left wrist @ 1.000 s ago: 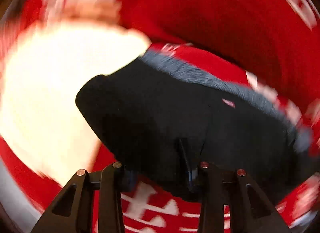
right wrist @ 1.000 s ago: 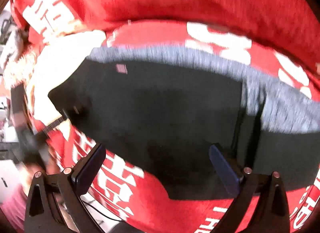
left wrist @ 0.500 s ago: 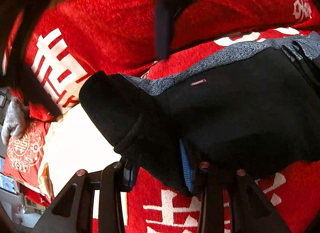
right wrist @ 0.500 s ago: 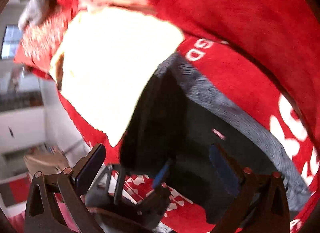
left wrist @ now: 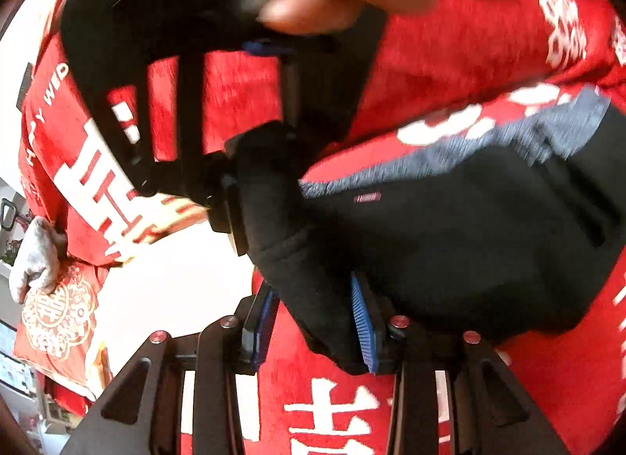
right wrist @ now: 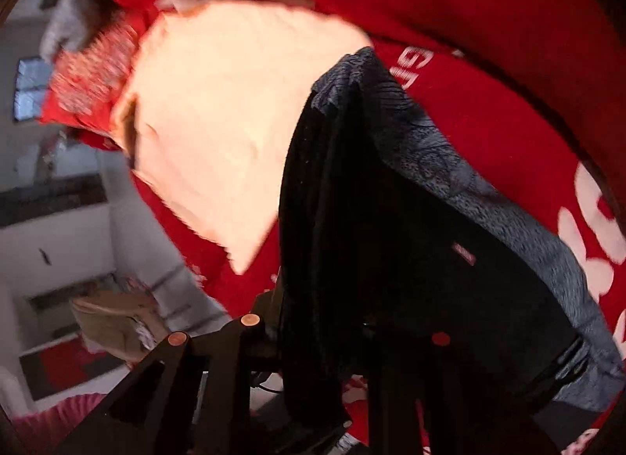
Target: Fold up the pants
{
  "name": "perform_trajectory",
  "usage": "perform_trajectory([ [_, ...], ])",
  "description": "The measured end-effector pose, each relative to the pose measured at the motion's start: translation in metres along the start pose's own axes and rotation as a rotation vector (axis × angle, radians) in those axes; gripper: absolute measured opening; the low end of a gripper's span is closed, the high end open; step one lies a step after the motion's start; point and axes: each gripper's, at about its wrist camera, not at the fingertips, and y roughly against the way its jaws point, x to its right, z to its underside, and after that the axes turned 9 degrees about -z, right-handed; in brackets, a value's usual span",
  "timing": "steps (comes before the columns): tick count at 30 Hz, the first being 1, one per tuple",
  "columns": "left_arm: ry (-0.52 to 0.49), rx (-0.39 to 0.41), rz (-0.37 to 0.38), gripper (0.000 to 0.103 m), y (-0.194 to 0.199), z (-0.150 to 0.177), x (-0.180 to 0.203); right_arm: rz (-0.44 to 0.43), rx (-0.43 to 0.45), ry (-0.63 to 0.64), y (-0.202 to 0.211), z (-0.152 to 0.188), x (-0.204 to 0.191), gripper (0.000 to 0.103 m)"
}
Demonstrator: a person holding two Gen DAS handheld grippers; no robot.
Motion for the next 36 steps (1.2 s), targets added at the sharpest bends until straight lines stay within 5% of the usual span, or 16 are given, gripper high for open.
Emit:
perform_trajectory([
  [9,-0.042,0.180,0.059,0.038,0.096,-0.065,0.044,-0.238,0.281,0.025,0.139,0.096,0.053,0.018],
  [18,-0.139,0.242,0.183,0.038,0.145,-0.115,0.161,-0.274,0.471,-0.084,0.230,0.211,0.164,0.019],
  [29,-0.314,0.183,0.248,0.038,0.139,-0.124,0.294,-0.318,0.533,-0.272,0.222,0.292,0.313,0.019],
  [36,-0.398,0.156,0.250,0.038,0.129,-0.104,0.332,-0.304,0.524,-0.325,0.186,0.306,0.344,0.020],
])
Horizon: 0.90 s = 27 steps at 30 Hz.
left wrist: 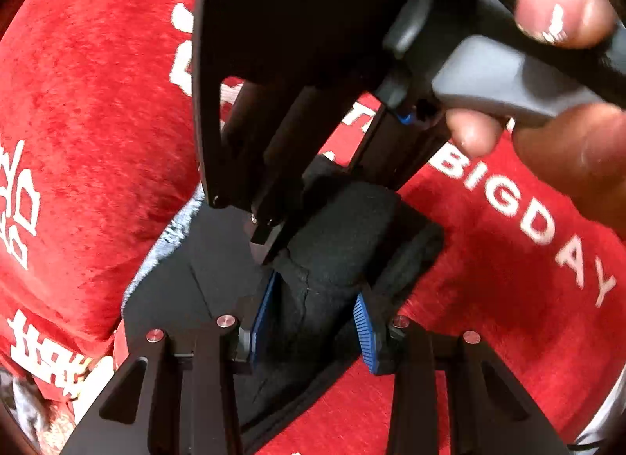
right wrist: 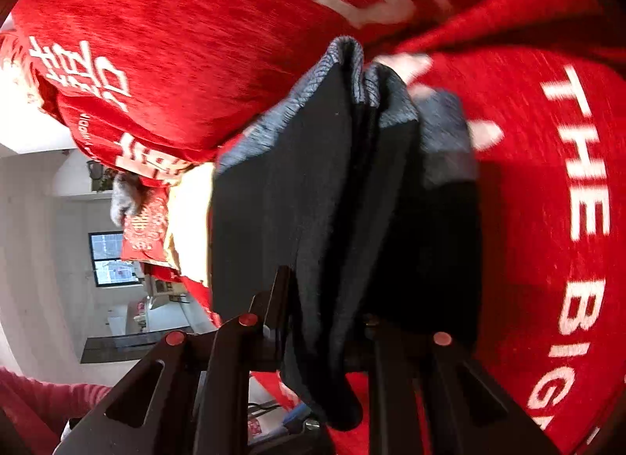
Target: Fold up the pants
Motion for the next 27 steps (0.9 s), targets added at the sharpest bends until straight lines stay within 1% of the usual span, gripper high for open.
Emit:
perform_trajectory([
  [2,-0.029,0.016,-0.013,0.038,0.003,0.003,0.002,-0.013,0.012,-0.025,-0.003,0.003,0.004,0.022],
  [3,-0.040,0.017,-0.014,0.045,0.004,0.003,0.003,-0.020,0.022,-0.039,-0.002,0.004,0.005,0.022],
  [4,-0.045,0.012,-0.008,0.052,0.006,0.004,0.001,-0.013,0.026,-0.047,-0.005,0.005,0.002,0.028],
  [6,-0.027,-0.003,0.017,0.056,0.012,0.010,-0.011,0.002,0.036,-0.072,0.000,0.007,0.001,0.030],
  [7,-0.015,-0.006,0.021,0.056,0.017,0.013,-0.020,0.008,0.040,-0.079,0.004,0.009,0.001,0.030],
  [10,0.036,-0.025,0.050,0.056,0.028,0.024,-0.046,0.079,0.050,-0.069,0.008,0.015,-0.008,0.032],
  [12,0.104,-0.042,0.049,0.056,0.034,0.032,-0.072,0.160,0.057,-0.038,0.007,0.021,-0.018,0.032],
  [13,0.152,-0.062,0.054,0.056,0.034,0.036,-0.088,0.202,0.068,-0.012,0.008,0.025,-0.023,0.033],
  [14,0.190,-0.084,0.057,0.056,0.030,0.040,-0.099,0.226,0.076,0.001,0.006,0.026,-0.028,0.033],
  [17,0.311,-0.167,0.051,0.056,0.016,0.050,-0.135,0.317,0.111,0.015,0.003,0.029,-0.044,0.034],
  [19,0.358,-0.223,0.018,0.056,0.005,0.059,-0.153,0.437,0.133,0.042,0.004,0.030,-0.056,0.034],
  [20,0.381,-0.248,0.014,0.056,0.000,0.064,-0.160,0.476,0.139,0.054,0.006,0.032,-0.061,0.034],
  [22,0.468,-0.321,0.056,0.056,-0.015,0.076,-0.176,0.503,0.150,0.061,0.012,0.036,-0.070,0.033],
  [23,0.530,-0.367,0.097,0.056,-0.022,0.083,-0.185,0.504,0.162,0.069,0.018,0.038,-0.074,0.030],
  [24,0.585,-0.408,0.133,0.056,-0.030,0.089,-0.192,0.503,0.176,0.079,0.030,0.043,-0.073,0.029],
  [25,0.619,-0.442,0.158,0.056,-0.036,0.094,-0.196,0.500,0.189,0.086,0.032,0.044,-0.079,0.029],
  [27,0.645,-0.495,0.180,0.056,-0.046,0.103,-0.195,0.476,0.198,0.085,0.029,0.044,-0.088,0.029],
])
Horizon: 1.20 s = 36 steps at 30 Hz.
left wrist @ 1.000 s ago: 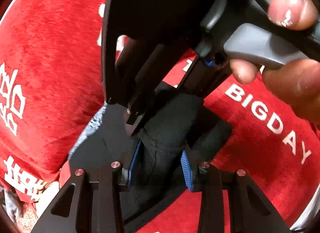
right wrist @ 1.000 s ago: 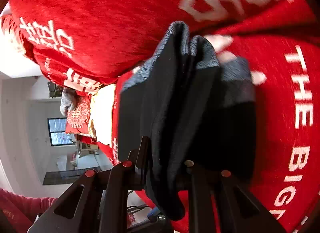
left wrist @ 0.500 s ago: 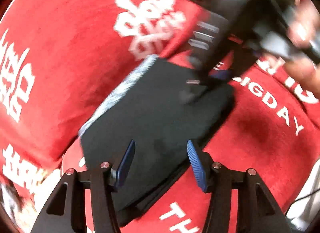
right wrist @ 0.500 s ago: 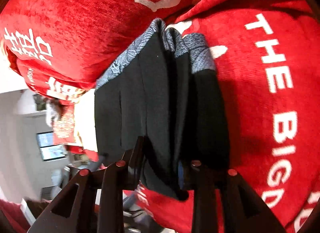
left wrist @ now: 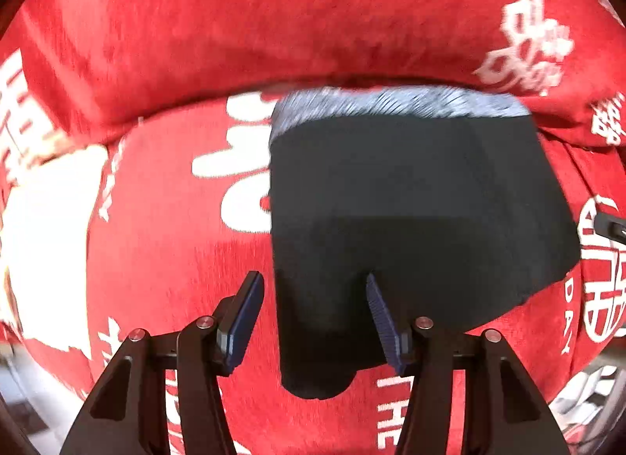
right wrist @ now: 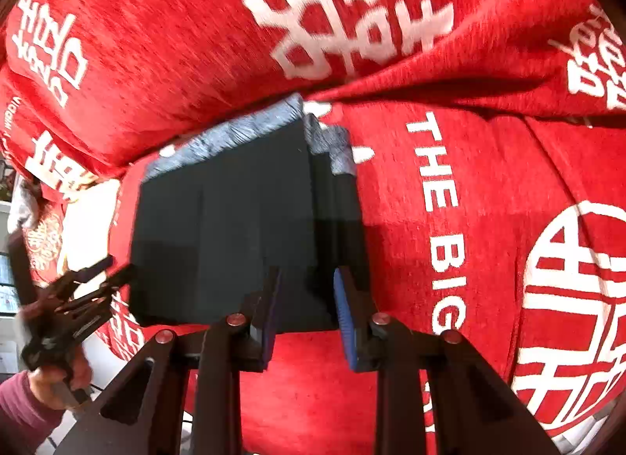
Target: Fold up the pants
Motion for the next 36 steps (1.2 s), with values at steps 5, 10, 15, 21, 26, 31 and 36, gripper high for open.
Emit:
perform_trajectory([
  [5,0.002,-0.031,-0.003,0.061,-0.009,0.010,0.005,0.009,-0.069,0.007,-0.022,0.008,-0.008,0.029],
  [10,0.030,-0.007,0.031,0.061,-0.001,0.003,-0.009,0.045,-0.108,-0.004,-0.041,0.024,-0.002,0.029],
  [15,0.108,0.006,0.024,0.061,-0.007,-0.028,-0.033,0.034,-0.124,-0.033,-0.049,0.031,0.009,0.029],
  [21,0.074,-0.034,-0.015,0.075,-0.029,-0.033,-0.026,0.053,-0.124,-0.006,-0.050,0.033,0.006,0.029],
  [26,0.097,-0.043,0.000,0.078,-0.030,-0.028,-0.032,0.033,-0.121,-0.024,-0.046,0.032,0.006,0.029],
  [31,0.102,-0.046,-0.016,0.081,-0.031,-0.029,-0.034,0.023,-0.119,-0.034,-0.035,0.031,0.006,0.032],
  [36,0.099,-0.046,-0.020,0.081,-0.031,-0.028,-0.033,0.026,-0.096,-0.050,-0.026,0.027,0.011,0.037],
])
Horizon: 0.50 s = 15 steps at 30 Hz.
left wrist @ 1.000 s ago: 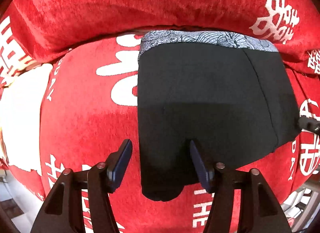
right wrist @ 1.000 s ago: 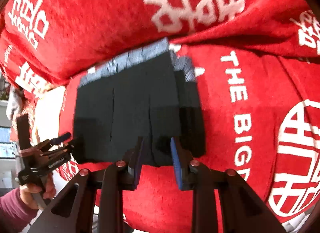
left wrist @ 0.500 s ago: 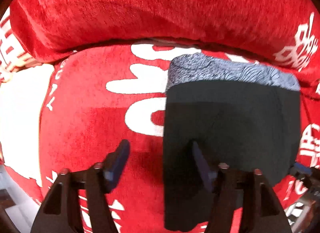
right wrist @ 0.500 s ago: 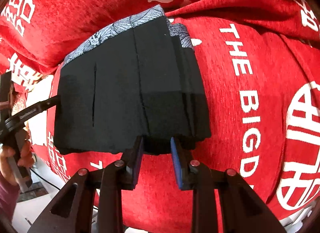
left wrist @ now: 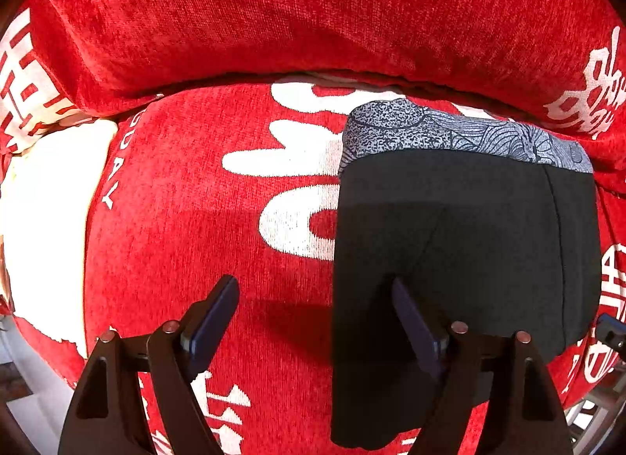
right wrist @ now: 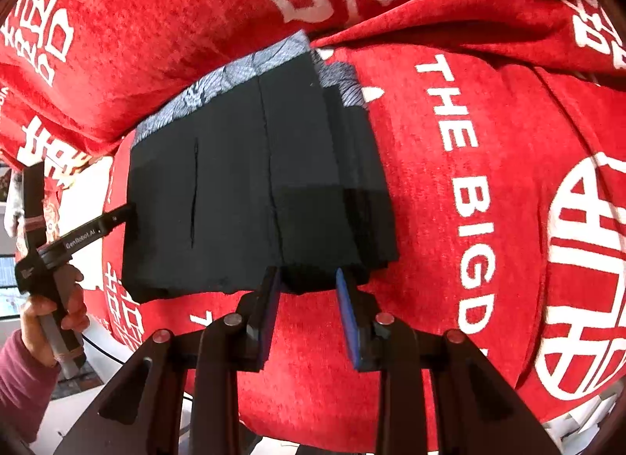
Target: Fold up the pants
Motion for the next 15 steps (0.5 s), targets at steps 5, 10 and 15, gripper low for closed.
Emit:
perform_trajectory([
  [5,-0.005,0.004,-0.007,0.081,0.0002,0.0004,0.0011,0.015,0.002,0.000,0.0015,-0.0043,0.0045,0.043],
  [10,-0.006,-0.001,-0.005,0.081,-0.0005,-0.0001,0.0005,0.016,0.001,-0.003,0.0011,-0.0079,0.0066,0.049],
  [15,0.002,-0.004,0.002,0.081,-0.0013,-0.0006,0.0000,0.020,0.000,-0.009,0.0010,-0.0082,0.0094,0.057],
])
